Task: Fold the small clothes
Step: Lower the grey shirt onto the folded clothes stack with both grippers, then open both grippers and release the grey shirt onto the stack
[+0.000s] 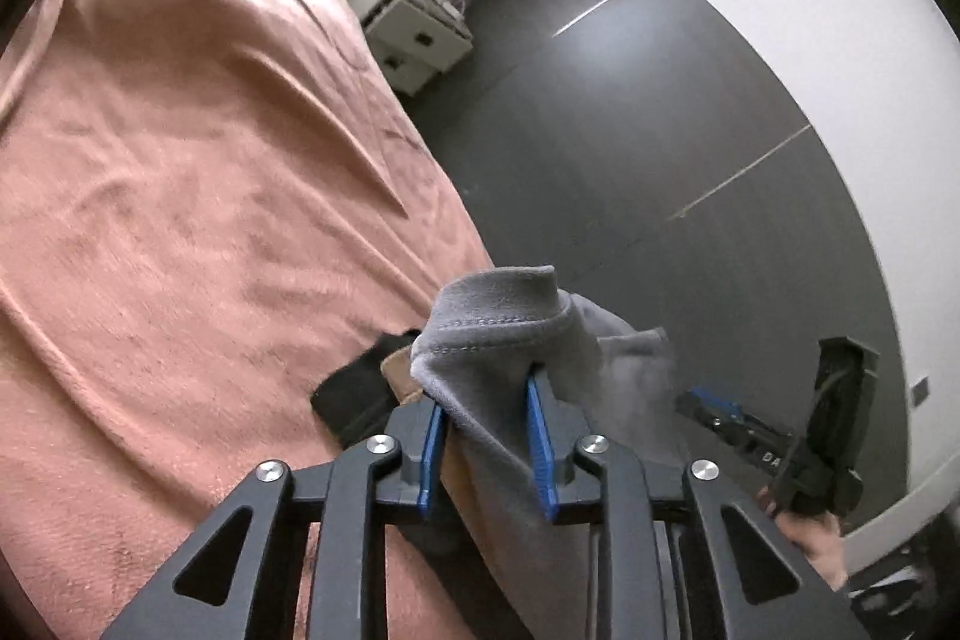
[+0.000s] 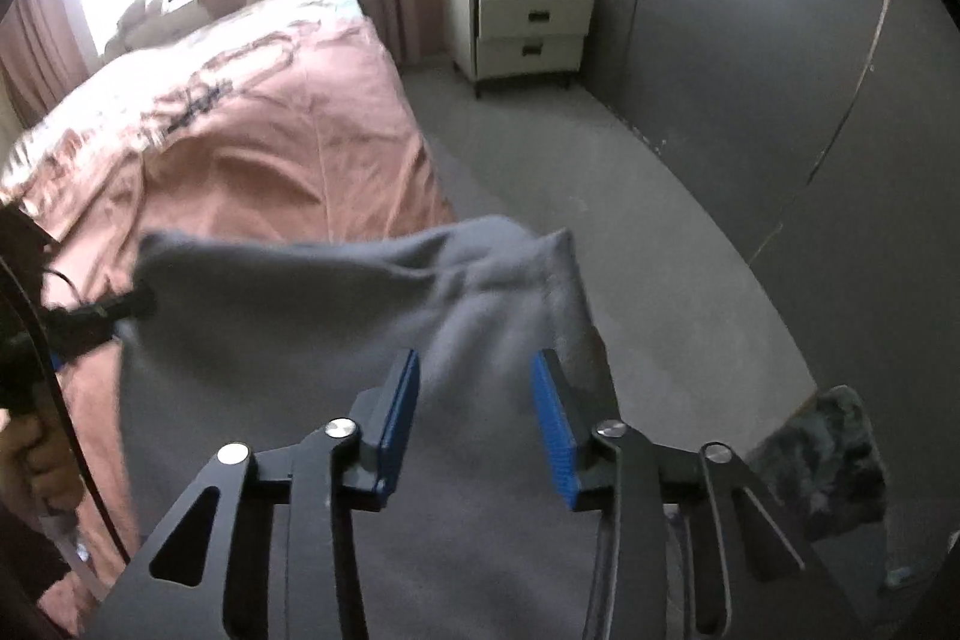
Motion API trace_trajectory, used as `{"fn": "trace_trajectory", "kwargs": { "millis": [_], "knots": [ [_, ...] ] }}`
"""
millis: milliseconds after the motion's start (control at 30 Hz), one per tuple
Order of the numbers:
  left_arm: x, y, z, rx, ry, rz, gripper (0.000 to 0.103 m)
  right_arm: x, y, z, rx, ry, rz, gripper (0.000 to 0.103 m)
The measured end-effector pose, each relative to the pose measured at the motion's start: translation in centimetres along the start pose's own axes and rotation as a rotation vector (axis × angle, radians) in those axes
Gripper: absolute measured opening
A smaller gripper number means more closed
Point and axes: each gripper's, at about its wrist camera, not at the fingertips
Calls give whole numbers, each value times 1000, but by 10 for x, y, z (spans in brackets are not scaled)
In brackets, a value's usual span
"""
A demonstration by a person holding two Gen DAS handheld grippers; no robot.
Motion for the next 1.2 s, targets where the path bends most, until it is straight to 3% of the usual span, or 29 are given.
{"fn": "trace_trajectory", "kwargs": {
  "millis": [133,300,333,367,433,533,700,867,1100,1200],
  "knots": [
    [1,1,1,-42,-1,-16,26,-19,-31,-8,107,-31,69,29],
    [3,-4,18,-40,33,49,26,-34,-63,-32,91,-121,134,24],
    [2,-3,21,-38,46,63,31,-36,-61,-34,87,-133,126,24],
    [2,2,23,-59,54,63,50,-38,-57,-36,92,-143,111,24],
    [1,14,27,-74,58,45,65,-40,-44,-39,89,-144,65,24],
    [-4,38,29,-86,37,-7,65,-36,-19,-42,57,-144,24,25],
    [-12,52,10,-150,-66,-22,65,-7,16,-31,30,-69,-8,26],
    [-19,41,-16,-197,-211,23,65,36,35,-35,16,-28,-20,26],
    [-21,12,-27,-227,-304,72,65,92,58,-59,-28,-58,-96,26],
    [-20,3,-30,-268,-336,52,65,112,54,-69,-40,-74,-137,26]
  ]
}}
Point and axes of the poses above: each gripper's, at about its wrist camera, not at the fingertips, and y roughly against the way its jaws point, z to its left, x to its underside, and after that the axes turned 5 degrees about z, right-handed
